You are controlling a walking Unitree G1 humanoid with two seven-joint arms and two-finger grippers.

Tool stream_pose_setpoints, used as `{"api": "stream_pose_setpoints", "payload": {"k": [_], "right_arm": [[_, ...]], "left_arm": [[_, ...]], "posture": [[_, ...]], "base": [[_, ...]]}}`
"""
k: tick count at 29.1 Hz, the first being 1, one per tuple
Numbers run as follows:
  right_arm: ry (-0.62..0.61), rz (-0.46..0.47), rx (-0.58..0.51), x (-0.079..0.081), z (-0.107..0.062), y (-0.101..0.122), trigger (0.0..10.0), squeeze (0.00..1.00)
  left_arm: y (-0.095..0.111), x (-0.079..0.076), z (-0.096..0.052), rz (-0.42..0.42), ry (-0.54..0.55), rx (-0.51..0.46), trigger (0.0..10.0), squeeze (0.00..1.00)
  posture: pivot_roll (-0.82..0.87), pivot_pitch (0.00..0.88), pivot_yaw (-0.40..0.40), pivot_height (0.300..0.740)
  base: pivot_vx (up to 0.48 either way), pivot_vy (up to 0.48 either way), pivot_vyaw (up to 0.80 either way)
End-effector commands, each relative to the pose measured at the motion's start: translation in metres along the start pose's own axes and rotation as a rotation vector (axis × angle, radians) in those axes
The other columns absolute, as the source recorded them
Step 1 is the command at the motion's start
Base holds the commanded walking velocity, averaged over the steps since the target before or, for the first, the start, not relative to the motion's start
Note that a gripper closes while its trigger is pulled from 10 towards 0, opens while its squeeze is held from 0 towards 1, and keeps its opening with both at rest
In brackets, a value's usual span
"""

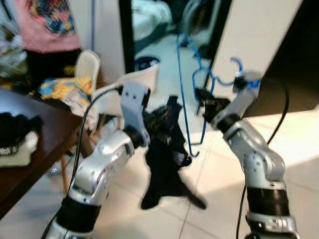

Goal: Hang hanger

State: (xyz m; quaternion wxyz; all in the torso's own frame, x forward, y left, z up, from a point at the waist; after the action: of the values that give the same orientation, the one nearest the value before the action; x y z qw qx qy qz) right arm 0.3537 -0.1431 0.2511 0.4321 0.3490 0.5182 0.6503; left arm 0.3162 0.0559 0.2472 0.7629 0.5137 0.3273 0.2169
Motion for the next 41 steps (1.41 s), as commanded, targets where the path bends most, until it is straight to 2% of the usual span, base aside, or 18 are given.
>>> {"api": "stream_pose_setpoints", "payload": {"k": [1,6,8,11,12,16,18,19,21,22,24,25,28,34,36,37,38,41], "right_arm": [[0.003,-0.024,0.011,0.0,-0.002,-0.002,10.0,0.0],[-0.001,-0.053,0.036,-0.002,-0.003,-0.006,10.0,0.0],[0.004,-0.058,0.046,0.0,-0.002,-0.009,10.0,0.0],[0.005,-0.06,0.049,0.0,-0.002,-0.01,10.0,0.0],[0.0,-0.069,0.064,-0.001,-0.004,-0.014,10.0,0.0],[0.001,-0.096,0.095,-0.003,-0.008,-0.02,10.0,0.0],[0.026,-0.176,0.186,-0.012,-0.024,-0.035,10.0,0.0],[0.026,-0.176,0.186,-0.012,-0.024,-0.035,10.0,0.0],[0.042,-0.241,0.258,-0.024,-0.039,-0.045,10.0,0.0],[0.042,-0.241,0.258,-0.024,-0.039,-0.045,10.0,0.0],[0.025,-0.298,0.307,-0.046,-0.055,-0.045,10.0,0.0],[0.025,-0.298,0.307,-0.046,-0.055,-0.045,10.0,0.0],[0.034,-0.374,0.356,-0.067,-0.073,-0.04,10.0,0.0],[0.153,-0.427,0.396,-0.067,-0.092,-0.039,10.0,0.0],[0.262,-0.451,0.414,-0.061,-0.105,-0.035,10.0,0.0],[0.262,-0.451,0.414,-0.061,-0.105,-0.035,10.0,0.0],[0.361,-0.451,0.424,-0.054,-0.115,-0.031,10.0,0.0],[0.422,-0.457,0.426,-0.05,-0.12,-0.025,10.0,0.0]], "left_arm": [[0.004,0.001,0.0,0.036,-0.006,-0.02,10.0,0.0],[0.001,0.015,-0.002,0.074,0.041,0.004,10.0,0.0],[-0.001,0.034,-0.005,0.128,0.116,0.03,10.0,0.0],[-0.002,0.041,-0.007,0.137,0.143,0.038,10.0,0.0],[-0.004,0.058,-0.013,0.156,0.224,0.057,10.0,0.0],[-0.007,0.07,-0.019,0.18,0.283,0.074,10.0,0.0],[-0.01,0.081,-0.028,0.197,0.328,0.086,10.0,0.0],[-0.01,0.081,-0.028,0.197,0.328,0.086,10.0,0.0],[-0.012,0.088,-0.036,0.208,0.36,0.091,10.0,0.0],[-0.012,0.088,-0.036,0.208,0.36,0.091,10.0,0.0],[-0.008,0.094,-0.041,0.23,0.378,0.078,10.0,0.0],[-0.008,0.094,-0.041,0.23,0.378,0.078,10.0,0.0],[0.004,0.101,-0.042,0.267,0.387,0.047,10.0,0.0],[0.022,0.102,-0.039,0.308,0.351,0.013,10.0,0.0],[0.037,0.1,-0.037,0.349,0.286,-0.004,10.0,0.0],[0.037,0.1,-0.037,0.349,0.286,-0.004,10.0,0.0],[0.049,0.099,-0.037,0.379,0.235,-0.012,10.0,0.0],[0.057,0.102,-0.037,0.414,0.222,-0.009,10.0,0.0]], "posture": [[0.04,0.075,-0.008,0.74],[0.03,0.075,-0.013,0.74],[0.03,0.07,-0.012,0.74],[0.03,0.07,-0.012,0.74],[0.03,0.066,-0.013,0.74],[0.02,0.065,-0.011,0.74],[0.02,0.063,-0.018,0.74],[0.02,0.063,-0.018,0.74],[0.01,0.062,-0.019,0.74],[0.01,0.062,-0.019,0.74],[0.01,0.06,-0.02,0.74],[0.01,0.06,-0.02,0.74],[0.0,0.056,-0.02,0.74],[-0.01,0.064,-0.018,0.74],[-0.01,0.067,-0.016,0.74],[-0.01,0.067,-0.016,0.74],[-0.01,0.068,-0.013,0.74],[-0.01,0.068,-0.013,0.74]], "base": [[0.0,0.0,-0.8],[0.0,0.0,-0.8],[0.0,0.0,-0.79],[0.0,0.0,-0.8],[0.0,0.0,-0.8],[0.0,0.0,-0.79],[0.0,0.0,-0.79],[0.0,0.0,-0.79],[0.0,0.0,-0.79],[0.0,0.0,-0.79],[0.0,0.0,-0.79],[0.0,0.0,-0.79],[0.0,0.0,-0.79],[0.0,0.0,-0.79],[0.0,0.0,-0.79],[0.0,0.0,-0.79],[0.0,0.0,-0.79],[0.0,0.0,-0.79]]}}
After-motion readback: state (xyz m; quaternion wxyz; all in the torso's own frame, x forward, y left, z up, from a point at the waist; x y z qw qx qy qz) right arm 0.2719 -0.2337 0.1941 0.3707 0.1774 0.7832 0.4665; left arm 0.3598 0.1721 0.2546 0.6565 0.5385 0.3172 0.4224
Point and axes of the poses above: a point about 5 cm out from each wrist's last joint towards the gripper, its own z axis pointing out of the wrist towards the gripper, its own y axis along the axis of the wrist's last joint, x = y × z, the point moved 2 cm from there along z, pointing out of the wrist towards the gripper, and after that the axes turned 15 degrees about -z, right-handed, at the moved point
